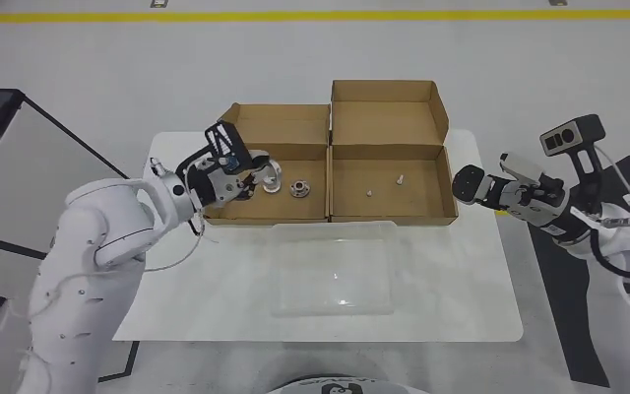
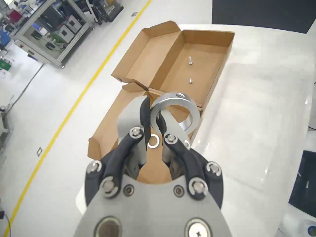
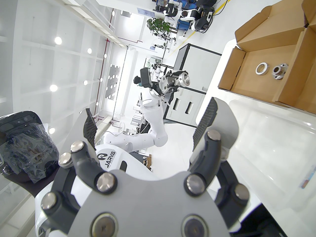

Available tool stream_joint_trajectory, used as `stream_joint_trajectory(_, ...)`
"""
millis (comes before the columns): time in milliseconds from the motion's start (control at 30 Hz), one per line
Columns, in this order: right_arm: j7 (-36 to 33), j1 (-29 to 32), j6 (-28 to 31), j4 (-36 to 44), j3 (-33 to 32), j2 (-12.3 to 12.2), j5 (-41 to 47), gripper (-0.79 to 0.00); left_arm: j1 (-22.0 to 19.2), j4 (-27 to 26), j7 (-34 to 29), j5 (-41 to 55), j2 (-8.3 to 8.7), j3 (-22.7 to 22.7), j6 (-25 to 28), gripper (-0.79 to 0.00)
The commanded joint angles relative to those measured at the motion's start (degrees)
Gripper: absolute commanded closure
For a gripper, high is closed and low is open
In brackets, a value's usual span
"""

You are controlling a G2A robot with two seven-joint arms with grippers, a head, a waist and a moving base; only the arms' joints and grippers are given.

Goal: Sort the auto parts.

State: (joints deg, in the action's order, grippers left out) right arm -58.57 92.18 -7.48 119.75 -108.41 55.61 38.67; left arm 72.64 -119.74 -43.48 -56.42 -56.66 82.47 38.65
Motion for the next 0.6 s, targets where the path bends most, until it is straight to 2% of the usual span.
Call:
stream_joint_trajectory(0, 0.0, 0.0, 0.0, 0.0, 0.0, 0.0, 0.0, -0.785, -2.3, 1.2, -1.8, -1.2, -0.16, -2.3, -1.9, 0.0)
stream_joint_trajectory(300, 0.0, 0.0, 0.0, 0.0, 0.0, 0.0, 0.0, -0.785, -12.0, 10.7, -6.8, -7.5, -1.06, -11.6, -4.7, 0.0)
stream_joint_trajectory(567, 0.0, 0.0, 0.0, 0.0, 0.0, 0.0, 0.0, -0.785, -15.9, 18.8, -7.8, -12.2, -1.79, -17.4, -4.5, 0.0)
